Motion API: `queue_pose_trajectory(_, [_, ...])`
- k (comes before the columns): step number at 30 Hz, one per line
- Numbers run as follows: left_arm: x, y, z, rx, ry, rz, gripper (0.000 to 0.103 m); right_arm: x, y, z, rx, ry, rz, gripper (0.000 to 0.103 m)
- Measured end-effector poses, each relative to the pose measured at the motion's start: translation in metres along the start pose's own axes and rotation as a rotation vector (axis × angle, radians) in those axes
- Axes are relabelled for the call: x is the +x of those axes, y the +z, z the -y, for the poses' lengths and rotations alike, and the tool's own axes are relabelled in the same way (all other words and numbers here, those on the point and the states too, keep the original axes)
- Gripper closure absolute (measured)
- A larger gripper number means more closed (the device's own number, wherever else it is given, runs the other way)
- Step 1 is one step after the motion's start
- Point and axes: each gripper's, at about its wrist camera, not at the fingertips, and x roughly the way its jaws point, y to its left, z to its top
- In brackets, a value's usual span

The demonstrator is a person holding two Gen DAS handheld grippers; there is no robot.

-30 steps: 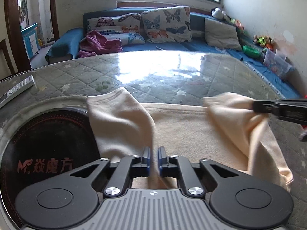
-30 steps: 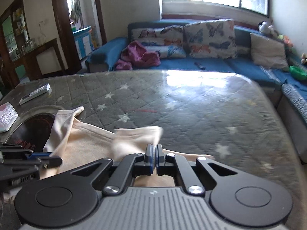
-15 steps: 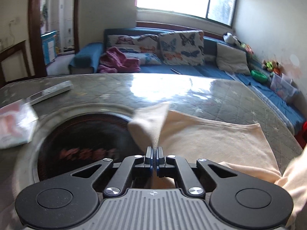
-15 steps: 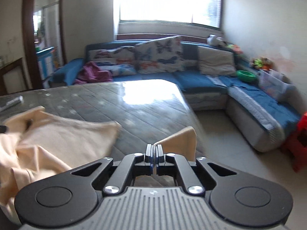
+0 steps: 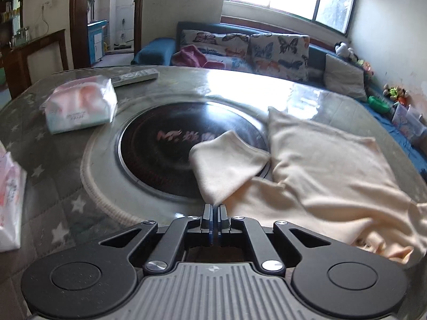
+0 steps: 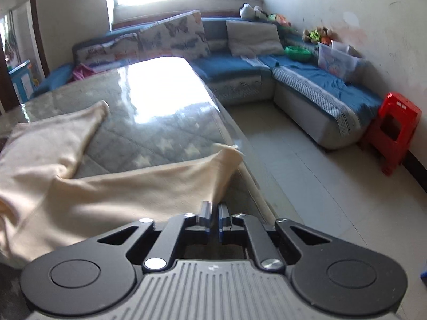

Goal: Fold clothes

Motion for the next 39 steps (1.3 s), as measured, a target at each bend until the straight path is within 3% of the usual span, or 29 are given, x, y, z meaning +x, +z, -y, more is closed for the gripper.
queue_pose_trajectory(5, [-0.007,-0.003,-0.003,0.008,0.020,0.004,0.095,-0.010,0.002,0.008,0.010,-0.041,0.039,0.091])
queue_pose_trajectory(9, [-0.017,0.002,0.000,0.026,0.009,0.029,0.087,-0.009,0.009,0.007,0.005,-0.036,0.065,0.082])
queue_pose_trajectory(19, [-0.025,0.005,0.037,0.102,-0.118,0.047,0.086,0.042,0.030,-0.004,-0.031,-0.010,0.020,0.082])
queue_pose_trajectory(24, [-0.023,0.001,0.064,0.176,-0.212,0.038,0.087,0.032,0.034,-0.018,-0.107,-0.011,0.036,0.082])
queue_pose_trajectory(29, [-0.021,-0.006,0.101,0.309,-0.328,0.028,0.086,0.000,0.036,-0.049,-0.182,0.148,0.052,0.082])
queue_pose_trajectory(30, [-0.020,-0.008,0.107,0.340,-0.351,0.024,0.083,-0.006,0.036,-0.058,-0.203,0.202,0.049,0.082])
queue_pose_trajectory(31, [-0.019,-0.010,0.114,0.370,-0.367,0.017,0.070,-0.013,0.036,-0.069,-0.223,0.254,0.046,0.082])
queue_pose_trajectory(33, [-0.018,-0.015,0.127,0.432,-0.382,0.016,0.060,-0.022,0.035,-0.089,-0.265,0.351,0.037,0.082])
queue_pose_trajectory(35, [-0.015,-0.019,0.135,0.476,-0.394,0.012,0.060,-0.030,0.031,-0.116,-0.322,0.449,0.020,0.082])
queue_pose_trajectory(39, [-0.006,-0.028,0.144,0.526,-0.395,-0.013,0.062,-0.040,0.022,-0.163,-0.437,0.567,-0.005,0.082])
